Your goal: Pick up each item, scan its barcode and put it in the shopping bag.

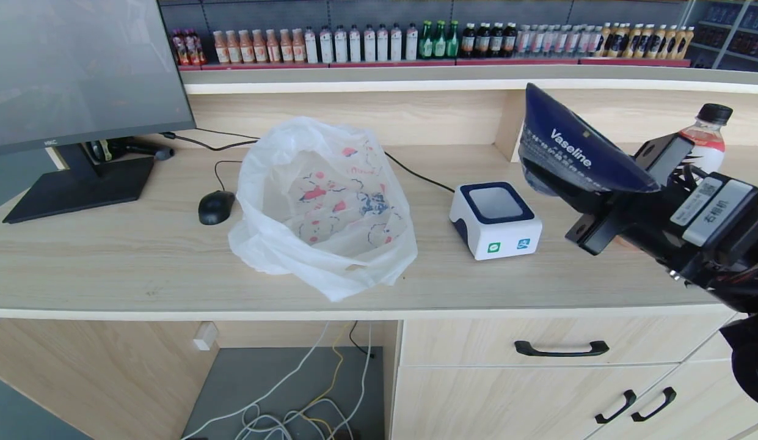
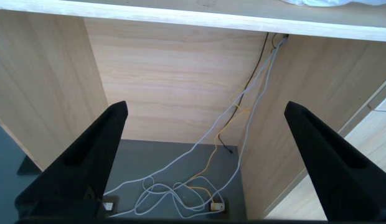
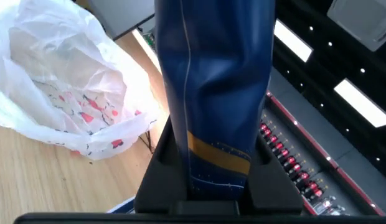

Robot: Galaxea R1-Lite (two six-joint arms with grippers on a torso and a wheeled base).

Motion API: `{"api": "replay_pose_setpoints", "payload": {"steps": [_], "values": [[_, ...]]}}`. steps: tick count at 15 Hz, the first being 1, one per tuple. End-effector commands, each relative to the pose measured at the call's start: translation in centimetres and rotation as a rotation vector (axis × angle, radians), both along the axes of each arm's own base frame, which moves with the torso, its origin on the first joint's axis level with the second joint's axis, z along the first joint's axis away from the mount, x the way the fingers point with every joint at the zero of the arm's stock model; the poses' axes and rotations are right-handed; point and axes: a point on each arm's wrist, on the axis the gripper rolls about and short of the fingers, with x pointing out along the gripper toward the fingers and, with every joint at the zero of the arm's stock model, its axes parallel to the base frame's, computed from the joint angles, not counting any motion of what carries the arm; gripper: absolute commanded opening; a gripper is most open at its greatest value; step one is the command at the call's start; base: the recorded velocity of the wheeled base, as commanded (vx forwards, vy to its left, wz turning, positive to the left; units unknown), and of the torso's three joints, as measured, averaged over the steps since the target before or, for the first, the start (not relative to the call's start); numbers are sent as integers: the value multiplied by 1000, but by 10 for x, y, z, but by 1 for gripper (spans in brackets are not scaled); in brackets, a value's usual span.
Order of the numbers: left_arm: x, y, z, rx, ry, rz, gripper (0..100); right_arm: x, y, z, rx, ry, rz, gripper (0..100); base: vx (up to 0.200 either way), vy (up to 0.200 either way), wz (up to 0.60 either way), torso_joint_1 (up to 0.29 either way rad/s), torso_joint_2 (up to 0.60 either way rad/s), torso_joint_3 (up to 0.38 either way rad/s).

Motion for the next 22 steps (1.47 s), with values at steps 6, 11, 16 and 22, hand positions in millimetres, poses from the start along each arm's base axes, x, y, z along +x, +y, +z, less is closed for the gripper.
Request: {"api": "replay_pose_setpoints", "payload": {"steps": [6,11,16,22], "values": [[0,0,0,0,0,1,100,-66,42,-3,282,332,182,0,0,0,0,0,0,0],[0,0,0,0,0,-1,100,-96,19,-30,391,667,296,0,0,0,0,0,0,0],[0,0,0,1,0,-1,100,-76,5,-37,572,768,144,0,0,0,0,0,0,0],[0,0,0,4,0,-1,100,-57,14,-23,659,754,148,0,0,0,0,0,0,0]]}}
